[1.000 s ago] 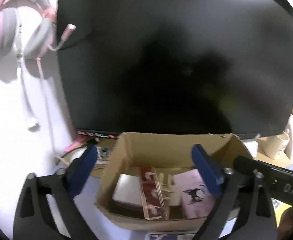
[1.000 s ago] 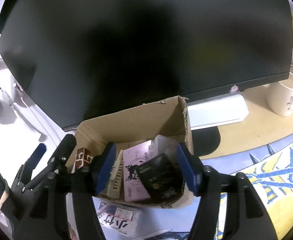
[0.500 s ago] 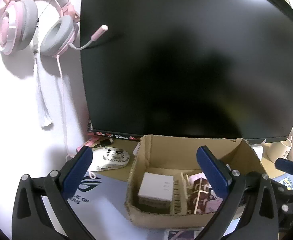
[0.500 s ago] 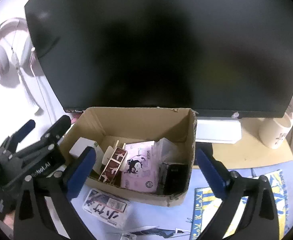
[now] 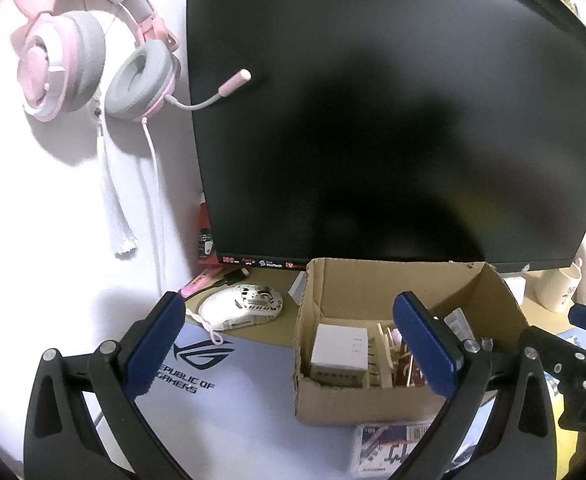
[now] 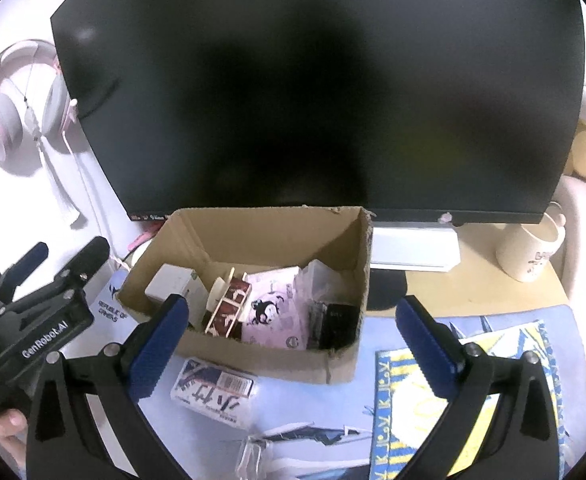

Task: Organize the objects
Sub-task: 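Withdraw both tools from the cardboard box toward the toothpick box and glass bottle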

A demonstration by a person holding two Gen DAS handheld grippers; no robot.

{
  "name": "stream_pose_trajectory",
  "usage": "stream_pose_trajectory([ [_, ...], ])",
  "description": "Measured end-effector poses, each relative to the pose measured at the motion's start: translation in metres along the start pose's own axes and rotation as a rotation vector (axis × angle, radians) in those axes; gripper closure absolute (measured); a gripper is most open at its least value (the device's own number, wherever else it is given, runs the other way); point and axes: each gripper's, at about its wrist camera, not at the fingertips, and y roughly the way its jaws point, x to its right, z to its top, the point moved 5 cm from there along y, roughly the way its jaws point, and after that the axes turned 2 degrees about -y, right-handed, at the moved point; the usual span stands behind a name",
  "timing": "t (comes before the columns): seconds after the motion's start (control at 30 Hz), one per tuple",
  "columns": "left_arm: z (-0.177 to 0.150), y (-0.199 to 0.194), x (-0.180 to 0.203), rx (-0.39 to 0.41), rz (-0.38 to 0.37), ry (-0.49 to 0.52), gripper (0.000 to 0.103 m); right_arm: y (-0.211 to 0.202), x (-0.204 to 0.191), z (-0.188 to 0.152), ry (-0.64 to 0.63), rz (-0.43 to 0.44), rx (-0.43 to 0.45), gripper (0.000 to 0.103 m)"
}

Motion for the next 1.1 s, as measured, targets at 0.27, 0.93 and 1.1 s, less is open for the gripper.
stream_pose_trajectory([
  [0.27, -0.005, -0.021, -0.005, -0.018, -0.019, -0.013, 0.0, -0.015, -0.01, -0.02, -0.044, -0.025, 0.002, 0.0],
  [0.93, -0.046, -0.028, -0.017, -0.12, -0.082, -0.039, 0.0, -0.016, -0.038, -0.068, -0.108, -0.008, -0.076, 0.0],
  [1.1, -0.056, -0.026, -0.017, -0.133, -0.095, -0.042, 0.0, -0.014, -0.03, -0.075, -0.034, 0.008, -0.08, 0.0],
])
